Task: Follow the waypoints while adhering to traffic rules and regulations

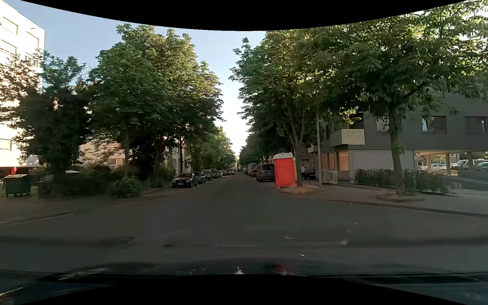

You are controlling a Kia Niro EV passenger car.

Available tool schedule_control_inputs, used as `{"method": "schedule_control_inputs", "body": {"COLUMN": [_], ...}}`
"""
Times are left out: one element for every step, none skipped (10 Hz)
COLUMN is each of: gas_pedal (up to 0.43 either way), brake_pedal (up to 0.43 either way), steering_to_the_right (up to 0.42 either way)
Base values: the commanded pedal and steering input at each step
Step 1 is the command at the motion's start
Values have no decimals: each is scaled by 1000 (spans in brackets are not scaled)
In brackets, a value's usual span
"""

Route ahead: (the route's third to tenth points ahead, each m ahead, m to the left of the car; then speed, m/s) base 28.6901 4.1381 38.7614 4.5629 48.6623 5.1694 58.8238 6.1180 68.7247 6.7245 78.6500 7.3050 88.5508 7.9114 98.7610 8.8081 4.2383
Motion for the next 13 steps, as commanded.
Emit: {"method": "schedule_control_inputs", "body": {"gas_pedal": [311,311,311,311,311,311,311,311,311,311,311,311,299], "brake_pedal": [0,0,0,0,0,0,0,0,0,0,0,0,0], "steering_to_the_right": [-17,-18,-17,-16,-17,-19,-23,-25,-24,-21,-20,-21,-22]}}
